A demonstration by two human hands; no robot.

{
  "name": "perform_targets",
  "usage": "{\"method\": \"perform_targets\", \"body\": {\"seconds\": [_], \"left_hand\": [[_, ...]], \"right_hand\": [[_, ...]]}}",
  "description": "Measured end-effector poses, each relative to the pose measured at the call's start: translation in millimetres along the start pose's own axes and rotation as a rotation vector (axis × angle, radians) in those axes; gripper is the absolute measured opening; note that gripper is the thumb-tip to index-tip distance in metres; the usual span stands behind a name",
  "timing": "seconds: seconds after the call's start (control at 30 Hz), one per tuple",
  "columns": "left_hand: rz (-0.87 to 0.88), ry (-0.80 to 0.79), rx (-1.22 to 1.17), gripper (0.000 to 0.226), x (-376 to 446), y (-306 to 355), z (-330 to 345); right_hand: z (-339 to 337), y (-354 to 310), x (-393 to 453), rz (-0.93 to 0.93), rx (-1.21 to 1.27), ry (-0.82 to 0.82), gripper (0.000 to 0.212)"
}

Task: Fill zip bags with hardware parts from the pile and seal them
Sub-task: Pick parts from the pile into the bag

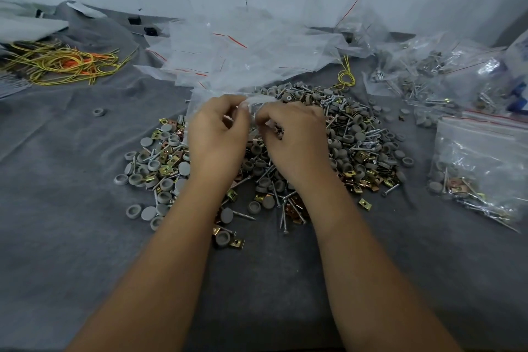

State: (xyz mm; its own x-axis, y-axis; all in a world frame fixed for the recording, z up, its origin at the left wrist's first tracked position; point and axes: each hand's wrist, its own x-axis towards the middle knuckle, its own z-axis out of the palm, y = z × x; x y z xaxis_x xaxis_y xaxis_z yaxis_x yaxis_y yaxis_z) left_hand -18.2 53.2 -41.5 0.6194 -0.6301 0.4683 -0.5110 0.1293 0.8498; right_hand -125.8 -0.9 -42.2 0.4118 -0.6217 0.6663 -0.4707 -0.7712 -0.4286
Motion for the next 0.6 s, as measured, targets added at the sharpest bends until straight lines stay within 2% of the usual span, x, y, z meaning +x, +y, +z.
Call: {"method": "perform_targets", "body": {"seconds": [0.17,0.3,0.37,0.43,0.6], "left_hand": [[0.023,0.038,0.054,0.014,2.4,-5.3,-1.1],[-0.007,-0.046,0.076,0.010,2.7,-7.9,-0.2],[-0.013,-0.099,0.075,0.019,2.9,-7.7,-0.2],[-0.005,-0.141,0.055,0.027,1.8,-5.4,0.0],[-0.027,-0.132,-0.009,0.025,1.1,-3.0,-0.9]], "right_hand": [[-0.7,1.3,1.3,-0.011,-0.079,-0.036,0.016],[-4.6,2.9,2.4,0.081,0.070,-0.008,0.014],[-5.5,2.1,3.0,0.108,0.132,0.012,0.011],[-4.4,-0.6,3.6,0.114,0.116,0.022,0.011],[-4.2,-1.7,2.8,0.122,0.117,-0.005,0.018]]}}
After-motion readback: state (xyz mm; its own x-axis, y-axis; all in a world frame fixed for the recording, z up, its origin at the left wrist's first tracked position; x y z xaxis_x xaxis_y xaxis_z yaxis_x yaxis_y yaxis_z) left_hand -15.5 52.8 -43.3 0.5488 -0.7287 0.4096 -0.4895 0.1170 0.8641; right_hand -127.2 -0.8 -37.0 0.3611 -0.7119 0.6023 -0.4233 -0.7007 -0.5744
